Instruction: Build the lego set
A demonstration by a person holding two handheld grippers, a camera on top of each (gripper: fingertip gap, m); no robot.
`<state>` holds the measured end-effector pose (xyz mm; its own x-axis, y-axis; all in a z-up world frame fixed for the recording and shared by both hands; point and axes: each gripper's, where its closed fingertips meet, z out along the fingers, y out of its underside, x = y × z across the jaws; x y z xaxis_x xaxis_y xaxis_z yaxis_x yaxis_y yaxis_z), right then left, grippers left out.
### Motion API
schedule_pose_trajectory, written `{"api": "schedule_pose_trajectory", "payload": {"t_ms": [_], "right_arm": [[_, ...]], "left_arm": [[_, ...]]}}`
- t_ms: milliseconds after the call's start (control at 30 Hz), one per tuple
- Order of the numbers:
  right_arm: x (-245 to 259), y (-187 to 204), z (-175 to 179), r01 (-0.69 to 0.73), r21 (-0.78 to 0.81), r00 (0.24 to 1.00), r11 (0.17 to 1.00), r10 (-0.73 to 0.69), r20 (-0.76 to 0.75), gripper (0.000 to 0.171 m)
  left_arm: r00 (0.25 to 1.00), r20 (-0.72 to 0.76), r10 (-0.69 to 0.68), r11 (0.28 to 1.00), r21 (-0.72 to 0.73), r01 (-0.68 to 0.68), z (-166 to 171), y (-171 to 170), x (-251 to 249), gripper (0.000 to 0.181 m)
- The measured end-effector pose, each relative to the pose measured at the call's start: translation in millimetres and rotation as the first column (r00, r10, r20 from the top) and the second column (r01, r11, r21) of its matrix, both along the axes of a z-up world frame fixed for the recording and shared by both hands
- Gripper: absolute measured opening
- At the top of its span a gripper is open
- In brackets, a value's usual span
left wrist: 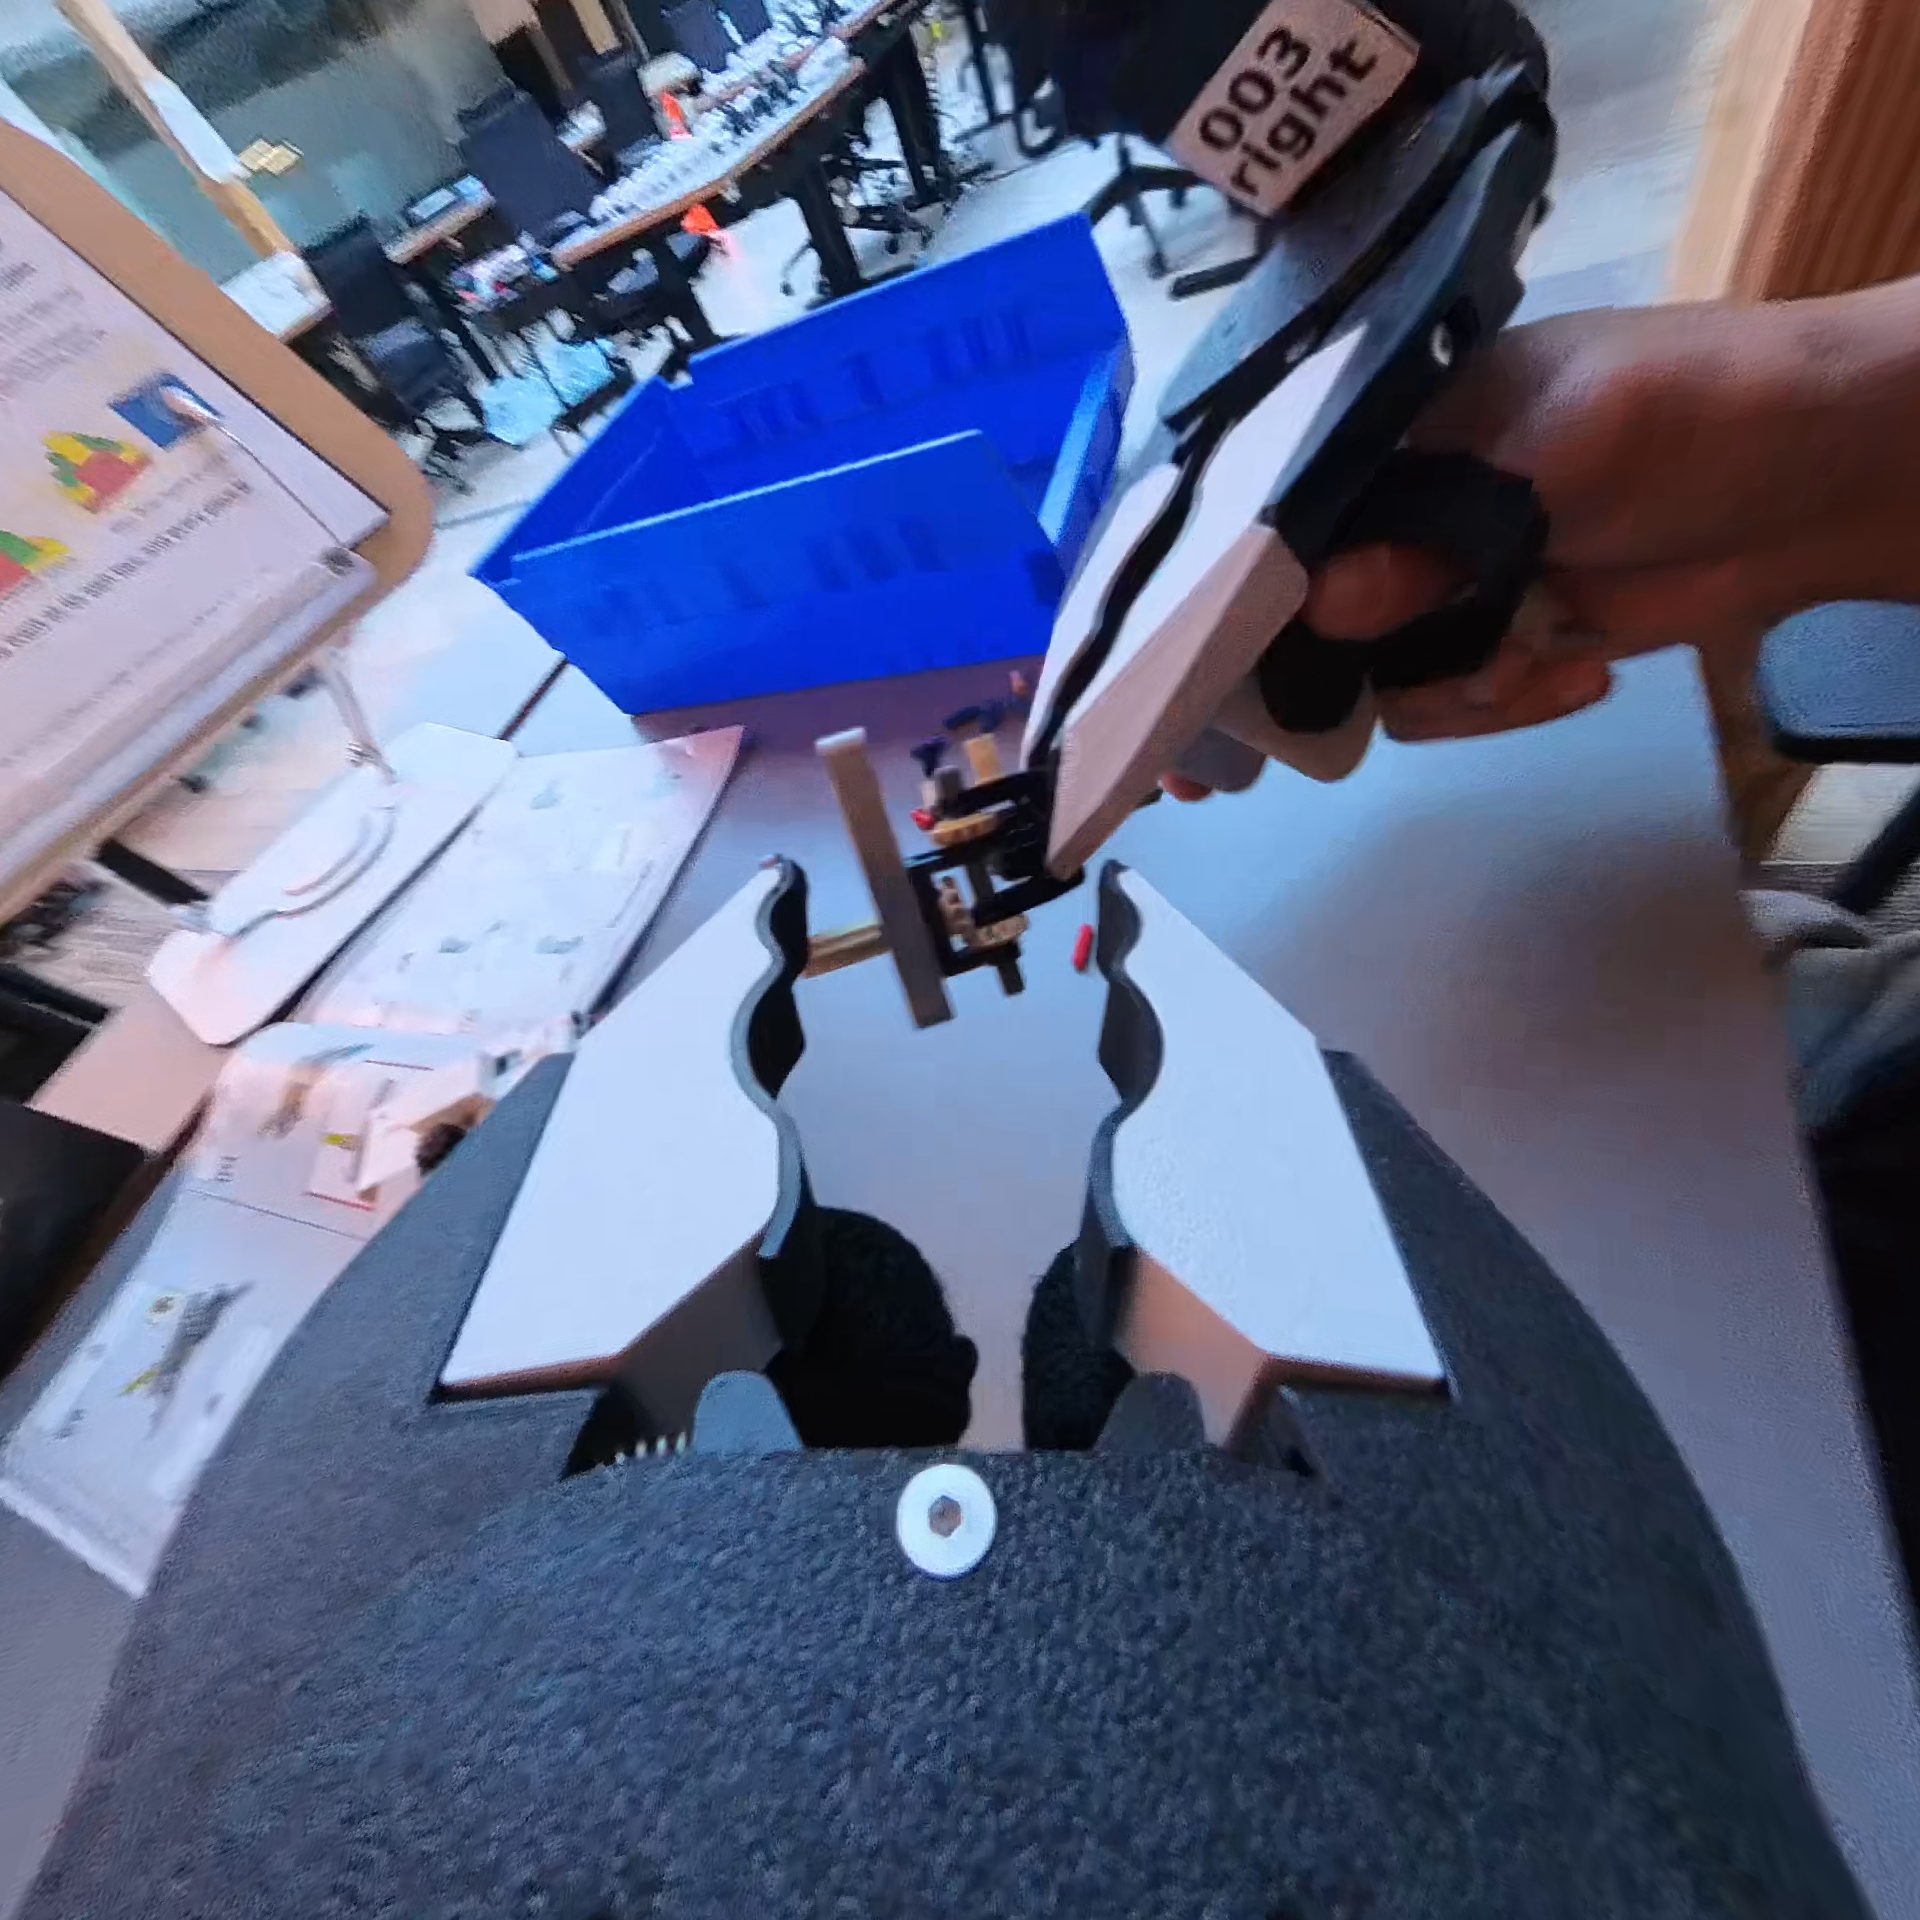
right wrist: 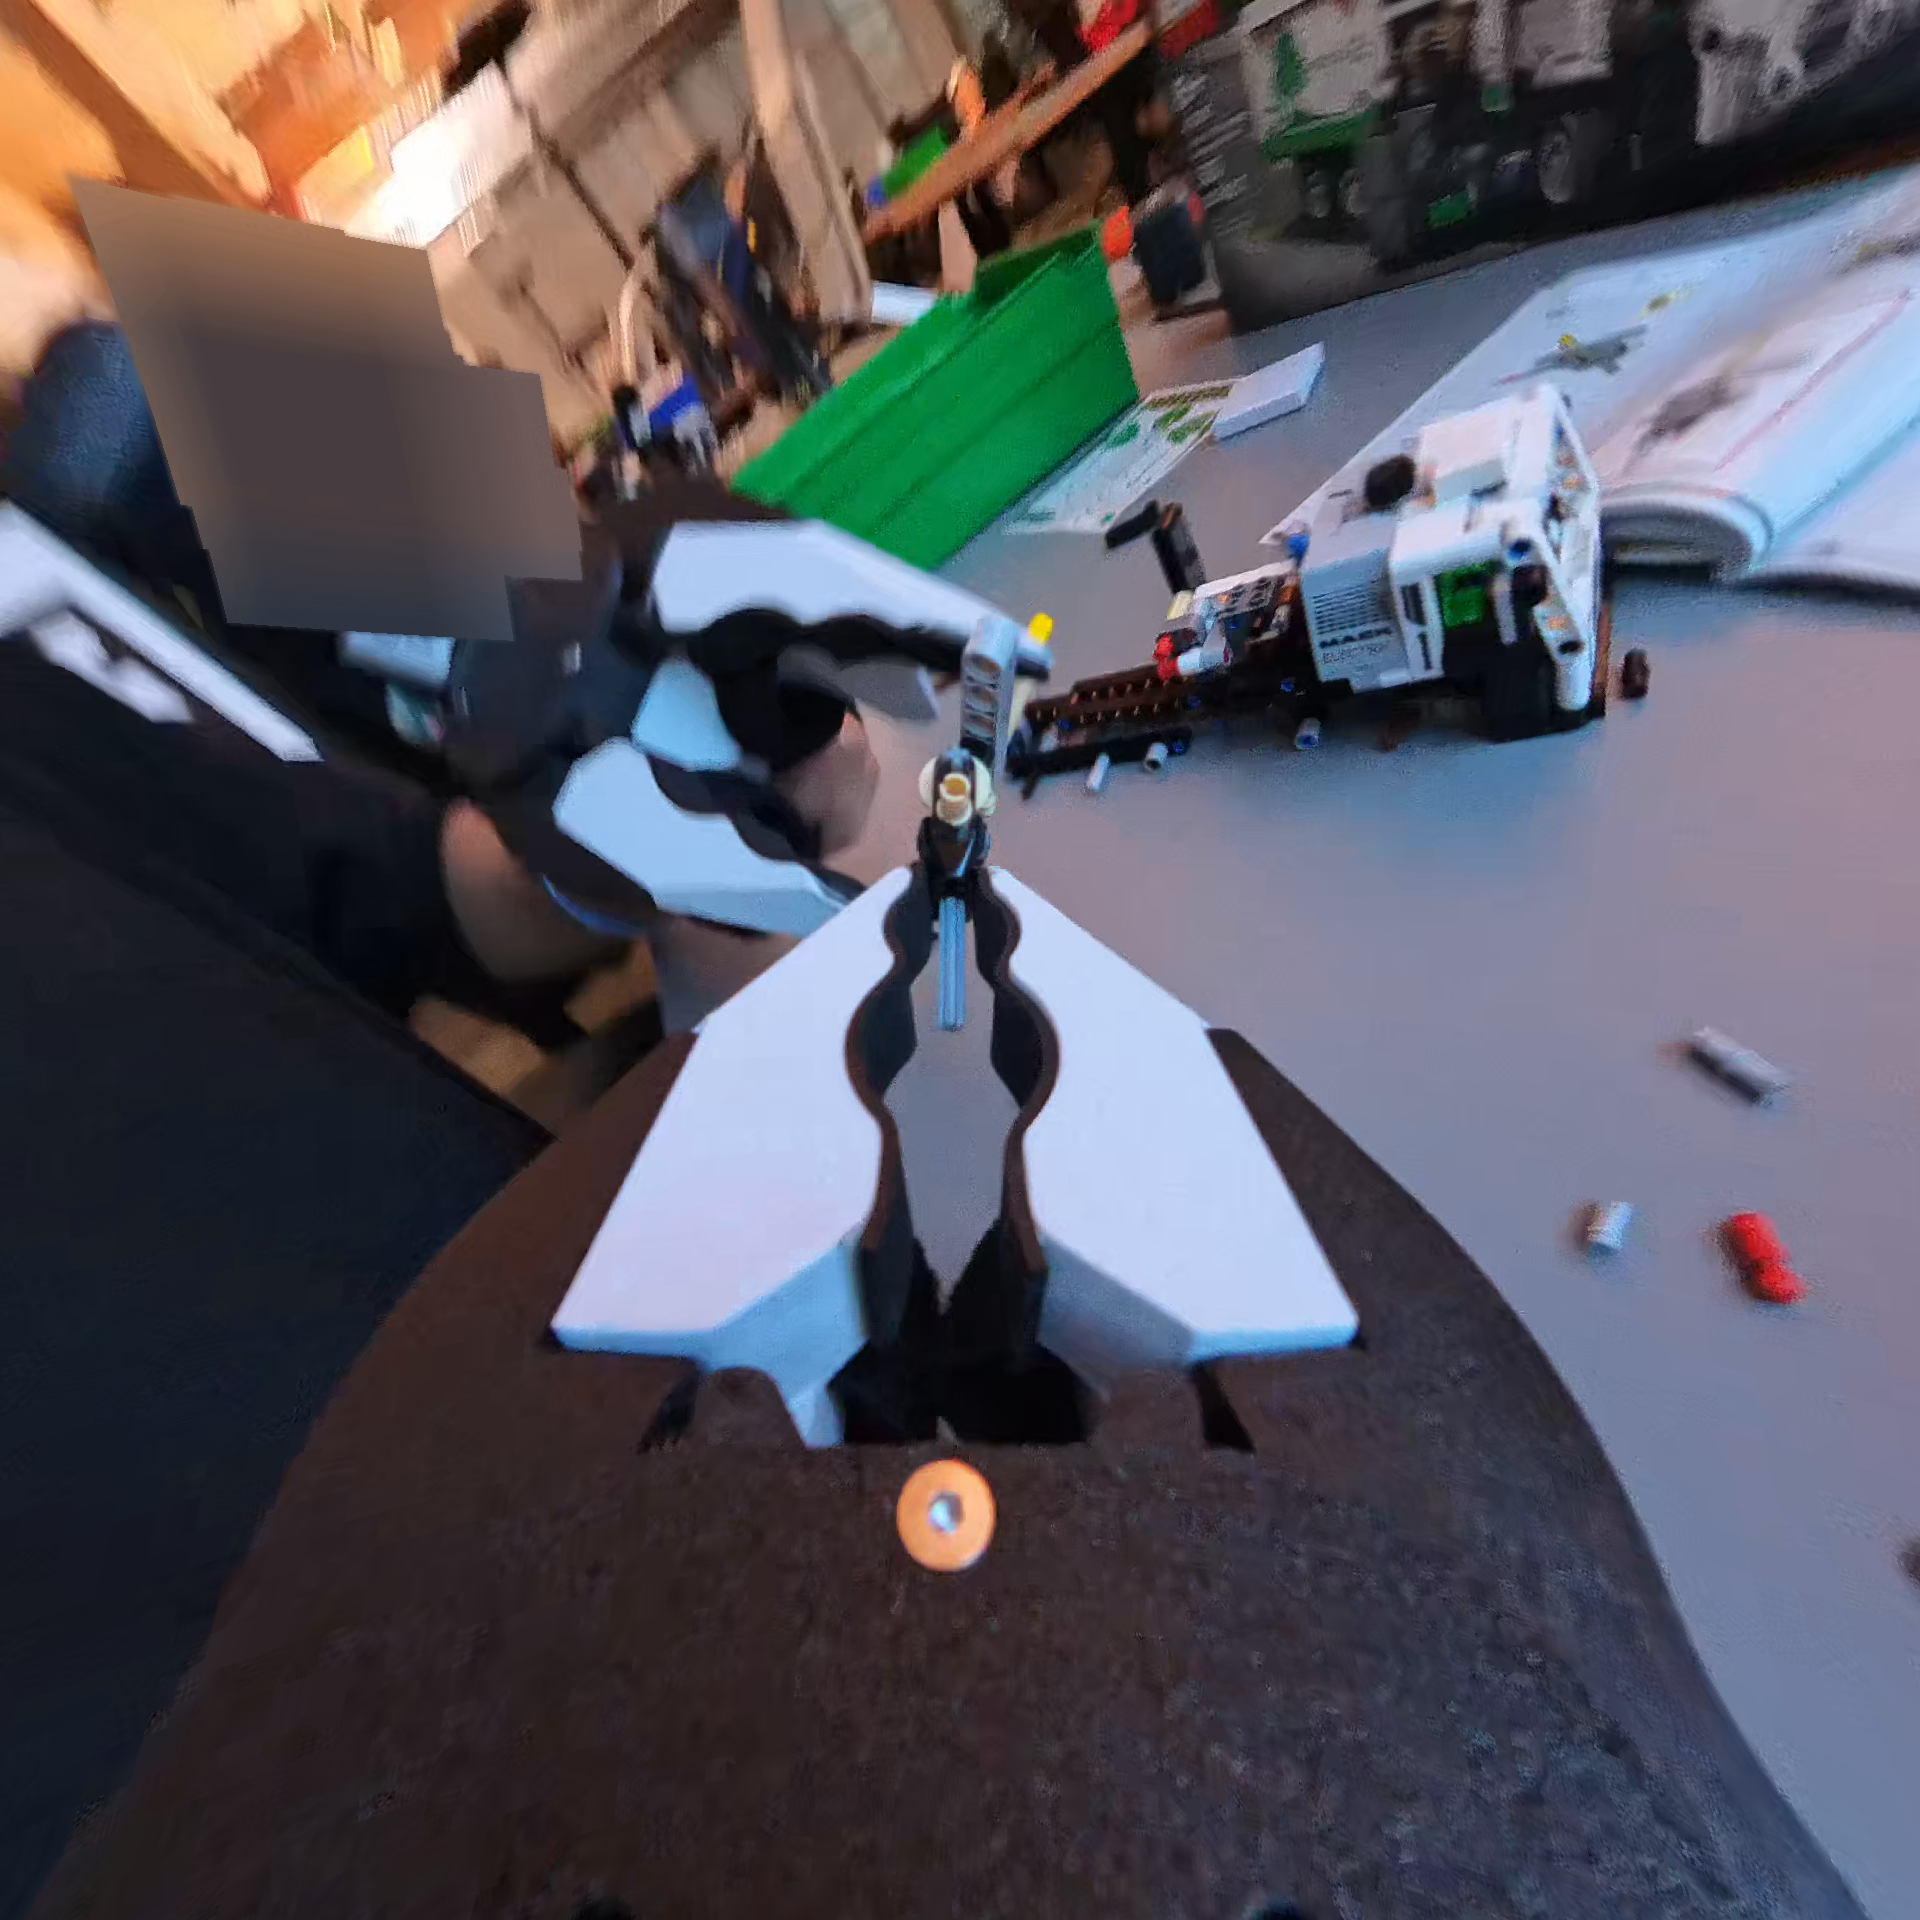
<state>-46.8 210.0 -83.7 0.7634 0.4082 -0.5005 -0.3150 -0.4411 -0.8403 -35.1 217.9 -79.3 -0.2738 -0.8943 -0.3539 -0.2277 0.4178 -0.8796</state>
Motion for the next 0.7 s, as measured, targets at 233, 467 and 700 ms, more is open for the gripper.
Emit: {"api": "schedule_pose_trajectory", "payload": {"t_ms": [233,467,700], "right_arm": [[-28,-38,25,-0.328,0.088,0.872,0.941,0.266,0.410,0.006],[-53,-37,22,-0.354,0.012,0.758,0.935,0.279,0.590,0.007],[-65,-32,16,-0.300,-0.024,0.728,0.954,0.245,0.640,0.007]], "left_arm": [[0.925,-0.060,-0.375,0.916,-0.178,0.359,31,-16,-42,0.064],[0.824,0.013,-0.567,0.762,-0.372,0.530,29,-42,-66,0.039],[0.824,0.094,-0.559,0.775,-0.294,0.560,13,-52,-71,0.016]]}}
